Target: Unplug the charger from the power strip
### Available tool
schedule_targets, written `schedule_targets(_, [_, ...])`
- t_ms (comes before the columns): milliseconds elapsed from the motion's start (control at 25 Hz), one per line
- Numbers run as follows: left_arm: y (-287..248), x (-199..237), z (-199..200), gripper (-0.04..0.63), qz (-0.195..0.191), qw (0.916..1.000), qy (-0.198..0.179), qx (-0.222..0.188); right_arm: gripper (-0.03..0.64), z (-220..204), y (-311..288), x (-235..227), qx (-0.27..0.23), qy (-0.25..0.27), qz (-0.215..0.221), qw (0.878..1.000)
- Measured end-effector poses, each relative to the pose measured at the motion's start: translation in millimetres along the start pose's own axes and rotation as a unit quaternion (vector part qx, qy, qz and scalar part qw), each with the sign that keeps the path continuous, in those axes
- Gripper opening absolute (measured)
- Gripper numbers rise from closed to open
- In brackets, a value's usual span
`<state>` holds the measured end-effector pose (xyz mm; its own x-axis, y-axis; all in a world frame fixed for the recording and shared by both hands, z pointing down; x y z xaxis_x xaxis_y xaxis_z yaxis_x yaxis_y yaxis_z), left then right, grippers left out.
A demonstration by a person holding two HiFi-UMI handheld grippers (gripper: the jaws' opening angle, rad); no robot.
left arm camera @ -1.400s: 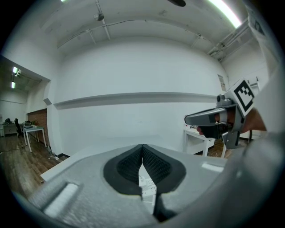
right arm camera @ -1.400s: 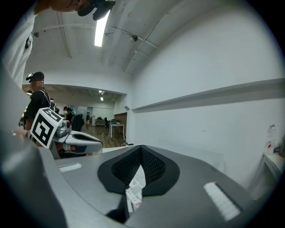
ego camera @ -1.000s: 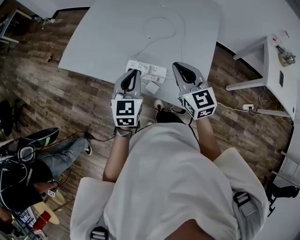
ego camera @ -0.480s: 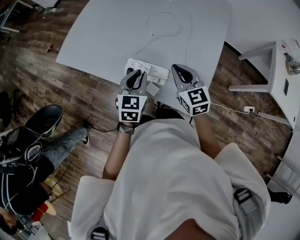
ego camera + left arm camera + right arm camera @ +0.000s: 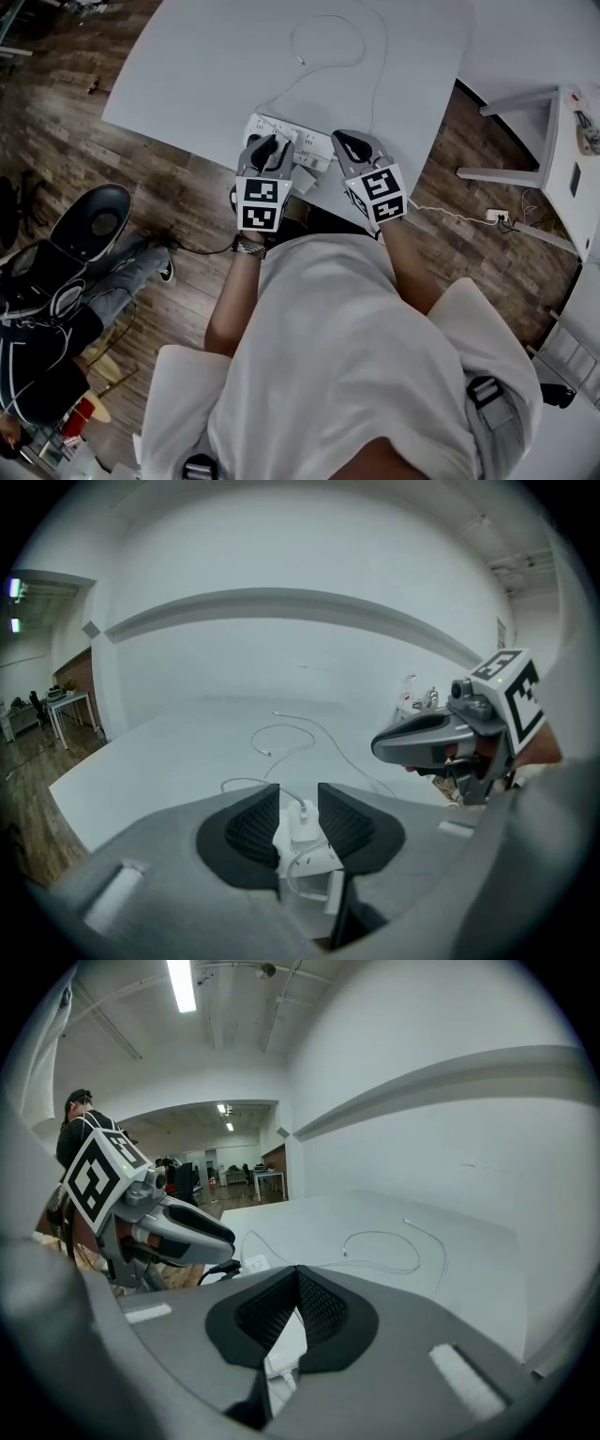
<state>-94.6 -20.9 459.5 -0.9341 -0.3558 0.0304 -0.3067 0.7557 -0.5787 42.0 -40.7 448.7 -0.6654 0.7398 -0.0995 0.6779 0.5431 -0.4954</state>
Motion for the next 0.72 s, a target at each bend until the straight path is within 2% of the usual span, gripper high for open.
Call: schedule_targets(720, [-38, -11, -29, 0.153, -0.009, 0.9979, 0.016, 0.062, 0.002, -54, -38, -12, 0.078, -0.009, 0.047, 0.996])
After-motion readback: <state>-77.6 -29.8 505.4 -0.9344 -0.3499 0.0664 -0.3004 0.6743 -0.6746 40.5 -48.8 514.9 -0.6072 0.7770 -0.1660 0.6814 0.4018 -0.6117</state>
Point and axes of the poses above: the fingertips, and each gripper's own axes: y backward along the fingers, x to its left, z out of its top, the point moved 4 cm from there along y, backward along the fingers, and after that the axes turned 5 degrees about z, right-handed, at the moved point
